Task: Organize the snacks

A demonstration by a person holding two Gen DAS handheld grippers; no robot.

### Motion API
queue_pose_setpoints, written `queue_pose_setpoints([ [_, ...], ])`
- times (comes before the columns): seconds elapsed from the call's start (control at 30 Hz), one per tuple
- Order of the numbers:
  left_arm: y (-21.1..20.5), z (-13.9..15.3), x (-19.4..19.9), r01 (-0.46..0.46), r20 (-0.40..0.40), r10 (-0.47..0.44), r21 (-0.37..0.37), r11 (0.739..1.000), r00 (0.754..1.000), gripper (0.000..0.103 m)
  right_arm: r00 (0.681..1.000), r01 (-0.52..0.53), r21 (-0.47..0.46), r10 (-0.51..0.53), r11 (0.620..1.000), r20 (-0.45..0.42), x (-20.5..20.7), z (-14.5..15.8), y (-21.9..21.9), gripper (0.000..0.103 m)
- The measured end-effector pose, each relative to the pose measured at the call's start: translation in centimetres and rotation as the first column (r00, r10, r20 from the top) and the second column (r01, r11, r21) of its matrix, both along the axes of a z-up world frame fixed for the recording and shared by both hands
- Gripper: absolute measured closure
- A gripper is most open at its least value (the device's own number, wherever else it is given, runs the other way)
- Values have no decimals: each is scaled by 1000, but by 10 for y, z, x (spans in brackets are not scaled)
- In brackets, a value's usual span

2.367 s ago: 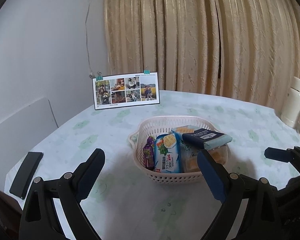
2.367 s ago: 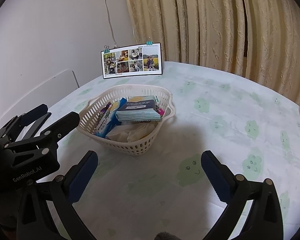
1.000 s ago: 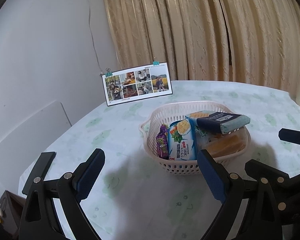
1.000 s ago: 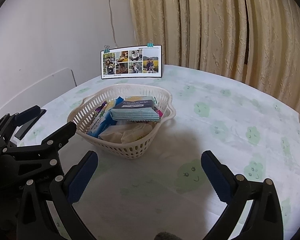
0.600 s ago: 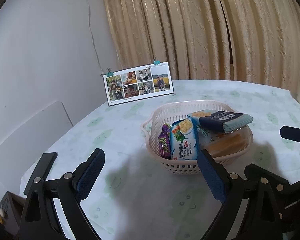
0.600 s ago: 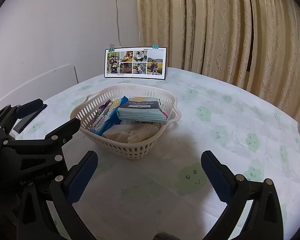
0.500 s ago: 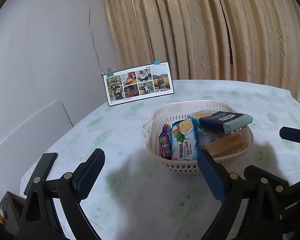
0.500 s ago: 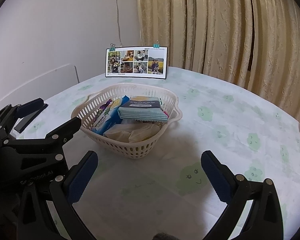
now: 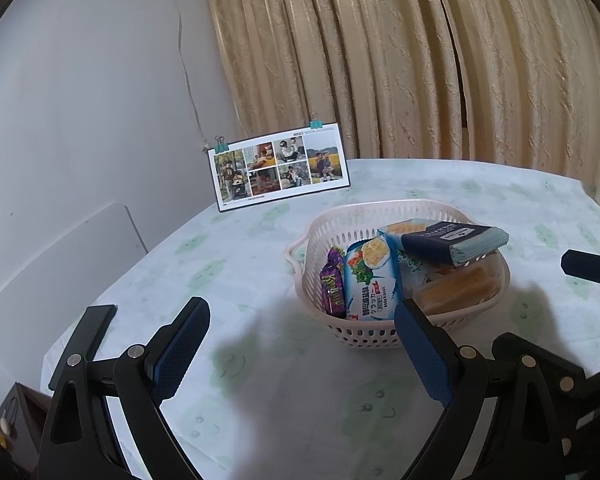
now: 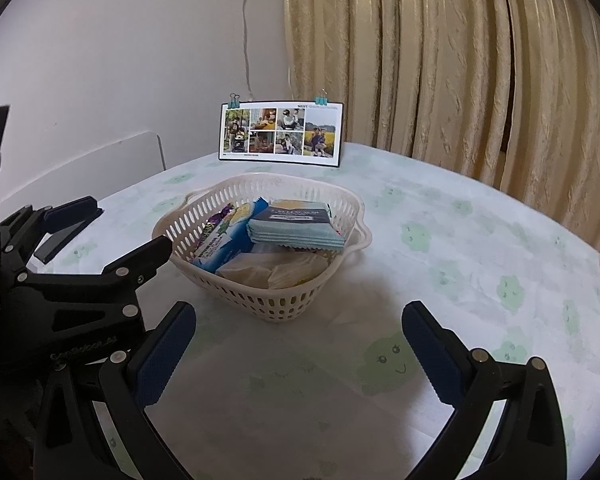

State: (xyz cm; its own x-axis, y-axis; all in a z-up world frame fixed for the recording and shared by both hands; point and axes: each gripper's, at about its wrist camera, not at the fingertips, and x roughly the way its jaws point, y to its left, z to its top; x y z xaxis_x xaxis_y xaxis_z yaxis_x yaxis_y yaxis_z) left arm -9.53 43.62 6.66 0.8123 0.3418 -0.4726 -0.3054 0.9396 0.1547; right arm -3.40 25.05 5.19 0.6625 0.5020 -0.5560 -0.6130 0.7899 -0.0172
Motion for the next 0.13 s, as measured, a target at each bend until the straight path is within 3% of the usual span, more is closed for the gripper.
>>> queue_pose_setpoints([
  [0.13, 4, 0, -1, -3, 0, 3, 0, 1000, 1000, 10, 1000, 1, -10, -1, 1000, -12, 1, -2, 3, 0],
])
